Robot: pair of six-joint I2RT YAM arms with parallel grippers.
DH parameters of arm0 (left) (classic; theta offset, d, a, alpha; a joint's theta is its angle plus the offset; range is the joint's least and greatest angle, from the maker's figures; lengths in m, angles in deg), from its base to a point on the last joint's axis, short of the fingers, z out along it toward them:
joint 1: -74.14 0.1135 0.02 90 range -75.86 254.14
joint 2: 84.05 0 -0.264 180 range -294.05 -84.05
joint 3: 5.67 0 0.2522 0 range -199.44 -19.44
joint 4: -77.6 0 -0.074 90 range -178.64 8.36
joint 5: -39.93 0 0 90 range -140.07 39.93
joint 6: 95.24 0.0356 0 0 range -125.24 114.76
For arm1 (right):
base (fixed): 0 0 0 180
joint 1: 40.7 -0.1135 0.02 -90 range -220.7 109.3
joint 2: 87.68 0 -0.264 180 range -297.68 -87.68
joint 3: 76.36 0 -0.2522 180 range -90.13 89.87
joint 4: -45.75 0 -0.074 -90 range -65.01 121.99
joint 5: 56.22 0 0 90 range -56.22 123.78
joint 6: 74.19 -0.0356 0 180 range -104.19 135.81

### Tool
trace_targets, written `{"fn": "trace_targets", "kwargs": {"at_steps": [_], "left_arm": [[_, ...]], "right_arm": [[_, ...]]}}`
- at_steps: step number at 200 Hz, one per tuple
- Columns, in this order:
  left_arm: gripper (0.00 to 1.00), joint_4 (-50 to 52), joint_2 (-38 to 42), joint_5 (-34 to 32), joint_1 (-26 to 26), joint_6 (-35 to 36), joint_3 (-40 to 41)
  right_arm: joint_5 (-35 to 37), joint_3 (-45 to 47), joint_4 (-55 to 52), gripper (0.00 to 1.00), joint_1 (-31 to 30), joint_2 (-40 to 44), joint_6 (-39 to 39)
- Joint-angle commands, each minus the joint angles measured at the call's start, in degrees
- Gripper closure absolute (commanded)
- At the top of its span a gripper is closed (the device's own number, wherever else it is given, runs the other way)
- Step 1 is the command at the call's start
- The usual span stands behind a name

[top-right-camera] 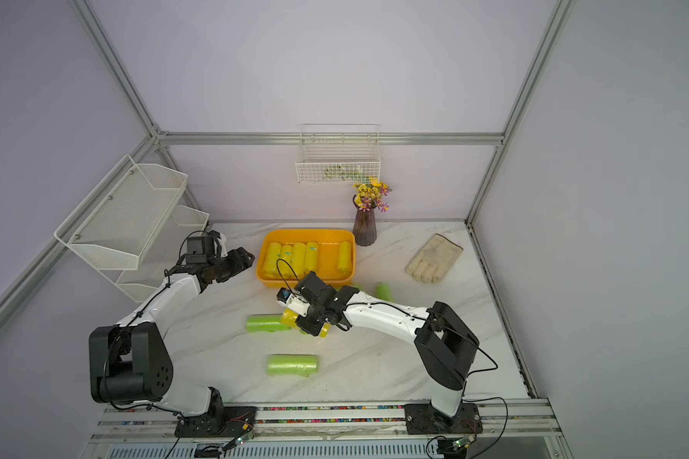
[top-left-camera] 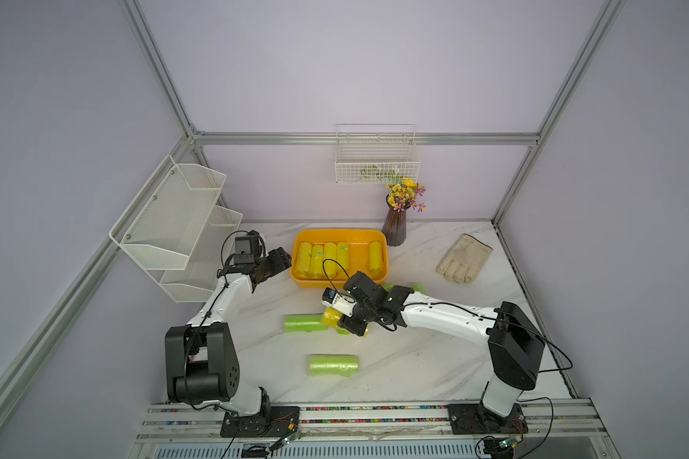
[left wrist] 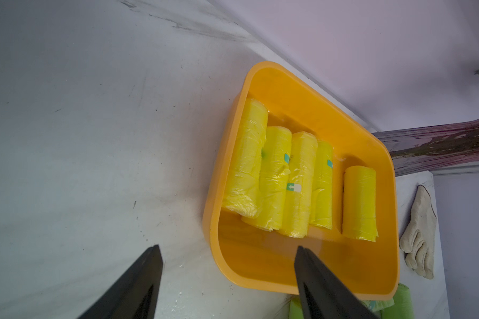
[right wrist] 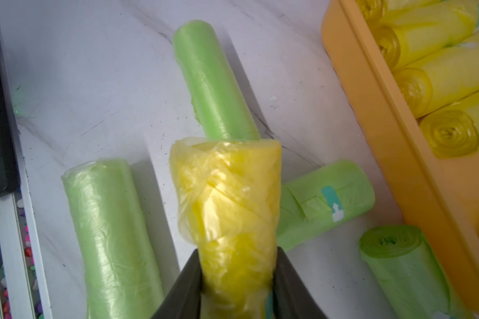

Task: Put the roll of trash bags into the storage box
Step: Pick up the roll of trash bags from the center of the board, then place the roll of trash bags in the storage box.

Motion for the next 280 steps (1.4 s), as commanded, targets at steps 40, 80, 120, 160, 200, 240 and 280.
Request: {"fn": "trace_targets", "kwargs": {"at_steps": [40, 80, 120, 160, 200, 240, 280], "left_arm": [[0.24, -1.2, 2.1, 0.8, 0.6, -0.3, -0.1], [0.24, -1.5, 1.7, 1.3, 0.6, -0.5, -0.1], [0.24, -1.4, 1.7, 1.4, 0.8, -0.2, -0.4], [0.24, -1.5, 1.5, 2.4, 0.9, -0.2, -0.6], [0.24, -1.6, 1.6, 3.2, 0.9, -0.2, -0.5], [0.24, -1.8, 1.7, 3.8, 0.9, -0.3, -0.2], [0.24, -2.1, 1.4, 4.3, 0.9, -0.6, 0.0]], "right_arm": [[-2.0, -4.0, 2.7, 0.69, 3.4, 1.4, -4.7], [-2.7, -9.0, 3.4, 0.69, 7.5, -0.7, -9.7], [-0.7, -14.9, 5.1, 0.70, 11.2, -4.2, -16.8], [1.4, -19.1, 8.2, 0.69, 15.6, -7.8, -26.5], [1.9, -17.5, 17.4, 0.69, 19.8, -10.1, -35.2], [1.0, -20.8, 19.7, 0.69, 22.8, -16.3, -41.5], [-4.1, -20.0, 28.3, 0.70, 25.1, -21.4, -48.1]]}}
